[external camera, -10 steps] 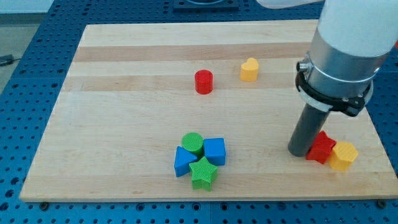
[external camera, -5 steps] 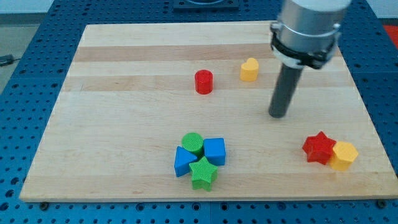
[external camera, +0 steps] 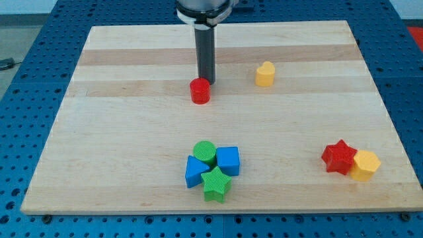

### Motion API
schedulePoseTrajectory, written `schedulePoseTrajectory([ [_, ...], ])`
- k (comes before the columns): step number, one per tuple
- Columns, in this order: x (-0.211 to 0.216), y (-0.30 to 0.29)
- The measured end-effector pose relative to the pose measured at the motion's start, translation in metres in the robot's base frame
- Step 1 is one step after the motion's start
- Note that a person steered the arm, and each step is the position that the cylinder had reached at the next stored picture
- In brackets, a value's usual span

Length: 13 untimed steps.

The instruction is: Move the red circle close to the red star

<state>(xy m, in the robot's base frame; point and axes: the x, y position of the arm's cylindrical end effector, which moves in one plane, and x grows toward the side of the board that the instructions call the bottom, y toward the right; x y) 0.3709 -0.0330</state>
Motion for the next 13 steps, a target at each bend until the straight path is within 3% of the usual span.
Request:
schedulePoseTrajectory([
  [3, 0.004, -0.061],
  [6, 0.062, 0.018],
  [9, 0.042, 0.047],
  [13, 0.061, 0.105],
])
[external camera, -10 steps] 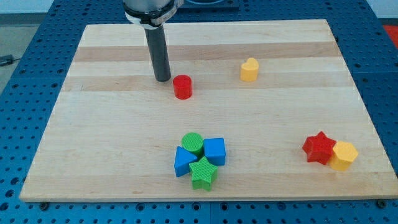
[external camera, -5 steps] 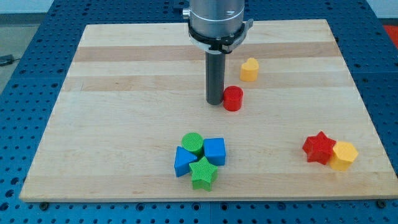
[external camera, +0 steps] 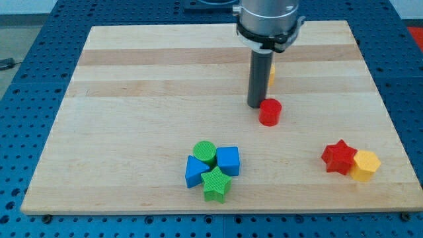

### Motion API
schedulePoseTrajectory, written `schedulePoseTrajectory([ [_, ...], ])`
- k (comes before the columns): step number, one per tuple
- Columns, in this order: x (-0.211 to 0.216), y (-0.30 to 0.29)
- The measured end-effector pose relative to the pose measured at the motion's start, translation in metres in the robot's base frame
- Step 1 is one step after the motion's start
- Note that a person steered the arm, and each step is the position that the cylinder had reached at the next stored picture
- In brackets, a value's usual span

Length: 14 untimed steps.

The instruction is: Move the red circle close to the red star

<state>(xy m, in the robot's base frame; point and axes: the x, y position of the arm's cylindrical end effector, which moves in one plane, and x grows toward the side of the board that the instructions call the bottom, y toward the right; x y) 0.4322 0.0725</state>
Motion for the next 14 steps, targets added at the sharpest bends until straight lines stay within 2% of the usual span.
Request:
schedulePoseTrajectory([
  [5, 0.054, 0.051],
  [7, 0.070, 0.048],
  [10, 0.121, 0.046],
  [12, 0.129, 0.023],
  [14, 0.166, 0.017],
])
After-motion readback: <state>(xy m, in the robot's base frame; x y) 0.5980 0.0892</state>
